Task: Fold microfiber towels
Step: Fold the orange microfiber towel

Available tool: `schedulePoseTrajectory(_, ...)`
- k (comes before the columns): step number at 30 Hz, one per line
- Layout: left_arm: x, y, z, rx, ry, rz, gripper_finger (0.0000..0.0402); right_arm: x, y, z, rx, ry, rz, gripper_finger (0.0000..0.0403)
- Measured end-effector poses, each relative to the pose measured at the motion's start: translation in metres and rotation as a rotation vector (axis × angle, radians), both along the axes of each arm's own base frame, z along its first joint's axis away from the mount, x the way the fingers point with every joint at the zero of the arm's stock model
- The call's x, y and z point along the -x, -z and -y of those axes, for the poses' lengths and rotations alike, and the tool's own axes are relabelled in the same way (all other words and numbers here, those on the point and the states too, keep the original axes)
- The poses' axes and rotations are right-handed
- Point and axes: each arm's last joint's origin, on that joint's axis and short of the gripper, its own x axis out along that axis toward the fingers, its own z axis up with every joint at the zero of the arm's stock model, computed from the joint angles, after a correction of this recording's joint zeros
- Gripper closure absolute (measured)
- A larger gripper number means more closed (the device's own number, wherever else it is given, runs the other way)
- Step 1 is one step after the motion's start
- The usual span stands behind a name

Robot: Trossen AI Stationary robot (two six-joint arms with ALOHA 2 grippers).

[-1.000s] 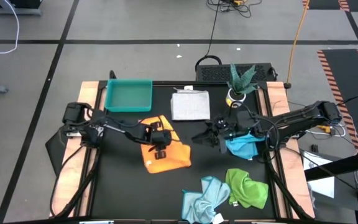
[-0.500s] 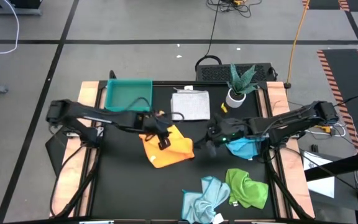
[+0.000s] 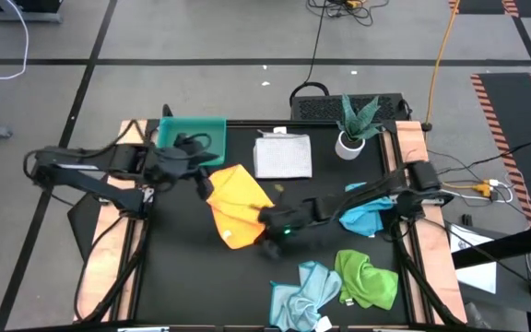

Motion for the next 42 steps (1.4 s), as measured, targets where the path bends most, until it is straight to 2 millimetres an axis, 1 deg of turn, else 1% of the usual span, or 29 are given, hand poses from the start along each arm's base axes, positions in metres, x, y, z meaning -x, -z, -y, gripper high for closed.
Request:
schedulePoseTrajectory(2, 0.006, -0.003, 0.002, -0.010, 0.010, 0.007, 0.0264, -0.016, 0.001, -0.001, 0.067, -0.013, -0.068, 0.0399)
schedulePoseTrajectory(5, 0.011, -0.006, 0.004, -0.012, 0.026, 0.025, 0.0264, -0.034, 0.011, 0.003, 0.144, -0.031, -0.150, 0.0402)
schedulePoseTrajectory(9, 0.013, -0.007, 0.006, -0.015, 0.040, 0.023, 0.0263, -0.050, 0.029, 0.010, 0.168, -0.021, -0.186, 0.0402)
schedulePoseTrajectory(15, 0.015, -0.005, 0.006, -0.017, 0.039, -0.003, 0.0263, -0.054, 0.053, 0.016, 0.205, 0.001, -0.242, 0.0403)
schedulePoseTrajectory(19, 0.015, -0.005, 0.006, -0.017, 0.039, -0.002, 0.0263, -0.055, 0.062, 0.017, 0.229, 0.010, -0.258, 0.0403)
schedulePoseTrajectory(21, 0.015, -0.005, 0.006, -0.017, 0.038, -0.002, 0.0263, -0.053, 0.063, 0.017, 0.241, -0.005, -0.280, 0.0403)
schedulePoseTrajectory(23, 0.015, -0.005, 0.006, -0.017, 0.038, -0.002, 0.0263, -0.046, 0.065, 0.015, 0.255, -0.046, -0.328, 0.0403)
schedulePoseTrajectory(28, 0.015, -0.005, 0.006, -0.012, 0.035, 0.001, 0.0263, -0.020, 0.065, 0.007, 0.305, -0.178, -0.525, 0.0403)
schedulePoseTrajectory(33, 0.013, -0.002, 0.006, 0.008, 0.019, -0.016, 0.0263, 0.004, 0.050, 0.007, 0.400, -0.319, -0.671, 0.0403)
schedulePoseTrajectory(36, 0.008, 0.015, 0.007, 0.044, -0.012, -0.114, 0.0263, 0.018, 0.041, 0.012, 0.497, -0.371, -0.756, 0.0403)
schedulePoseTrajectory(38, 0.004, 0.032, 0.008, 0.076, -0.028, -0.211, 0.0263, 0.026, 0.032, 0.019, 0.548, -0.384, -0.804, 0.0403)
schedulePoseTrajectory(40, -0.006, 0.048, 0.010, 0.101, -0.029, -0.283, 0.0263, 0.029, 0.021, 0.026, 0.556, -0.376, -0.803, 0.0403)
schedulePoseTrajectory(42, -0.016, 0.060, 0.011, 0.104, -0.036, -0.321, 0.0263, 0.029, 0.009, 0.030, 0.546, -0.344, -0.753, 0.0403)
